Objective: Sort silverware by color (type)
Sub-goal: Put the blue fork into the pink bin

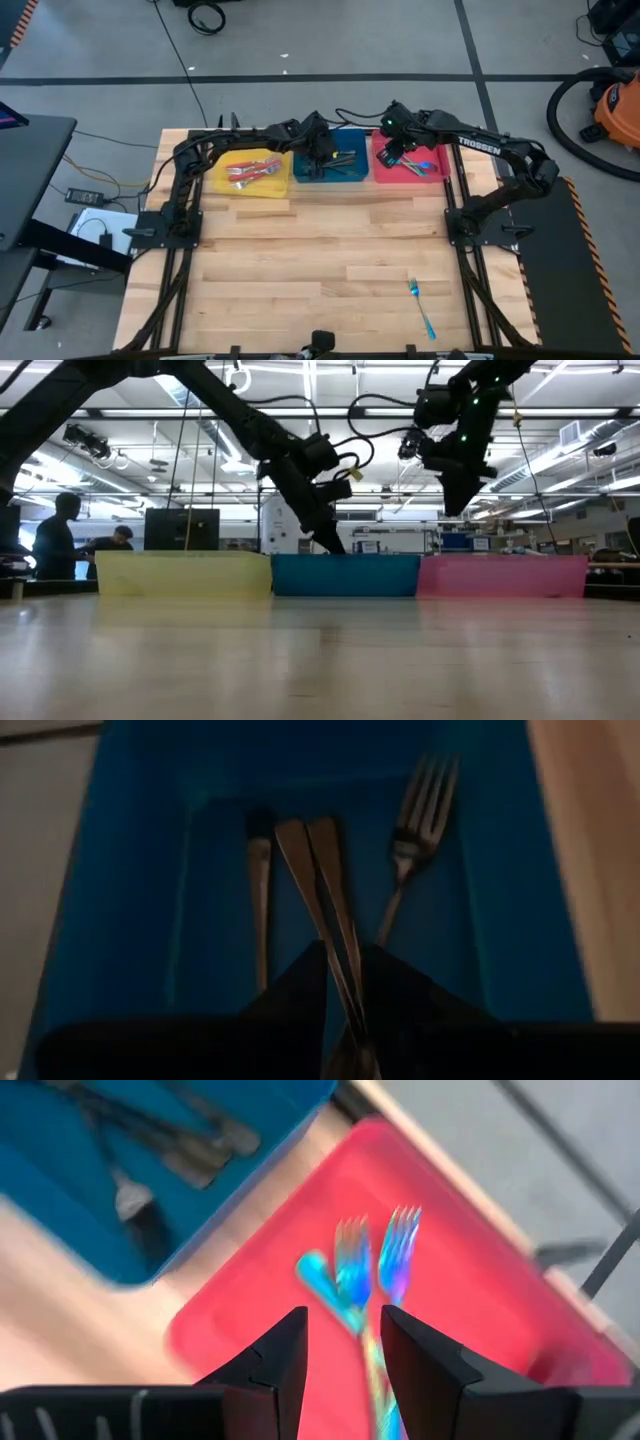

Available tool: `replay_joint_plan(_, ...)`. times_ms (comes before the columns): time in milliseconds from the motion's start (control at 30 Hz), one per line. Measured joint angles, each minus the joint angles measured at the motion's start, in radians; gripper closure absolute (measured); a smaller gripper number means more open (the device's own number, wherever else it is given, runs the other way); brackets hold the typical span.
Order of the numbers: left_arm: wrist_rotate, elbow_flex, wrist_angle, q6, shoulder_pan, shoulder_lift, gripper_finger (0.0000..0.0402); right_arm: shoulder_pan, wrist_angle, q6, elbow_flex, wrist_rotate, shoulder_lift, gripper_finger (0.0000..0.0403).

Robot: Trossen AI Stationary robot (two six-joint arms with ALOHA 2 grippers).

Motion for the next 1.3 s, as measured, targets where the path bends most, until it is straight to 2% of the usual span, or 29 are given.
replay_joint_plan(167, -0.003, 0.117, -0.224, 0.016, -0.031, -0.011, 0.0335, 0.068, -0.15, 0.155, 0.0, -0.064, -0.073, 0.0266)
replay_joint_plan(300, -0.003, 0.221, -0.406, 0.039, -0.072, -0.014, 0.0335, 0.176, -0.276, 0.285, 0.001, -0.115, -0.133, 0.0266)
replay_joint_plan(433, -0.003, 0.312, -0.551, 0.039, -0.118, -0.022, 0.0335, 0.327, -0.365, 0.45, -0.029, -0.145, -0.189, 0.0266)
replay_joint_plan(600, 0.005, 0.363, -0.666, 0.025, -0.174, -0.026, 0.0335, 0.574, -0.4, 0.757, -0.122, -0.176, -0.251, 0.0266)
replay_joint_plan(800, 0.051, 0.363, -0.753, 0.016, -0.239, -0.024, 0.0335, 0.877, -0.343, 1.143, -0.244, -0.232, -0.27, 0.0266)
replay_joint_plan(967, 0.052, 0.363, -0.761, -0.008, -0.293, -0.024, 0.0335, 1.06, -0.251, 1.381, -0.272, -0.241, -0.226, 0.0266)
replay_joint_plan(1300, 0.054, 0.363, -0.83, -0.075, -0.391, -0.023, 0.0335, 1.338, 0.021, 1.695, -0.271, -0.245, 0.005, 0.0266)
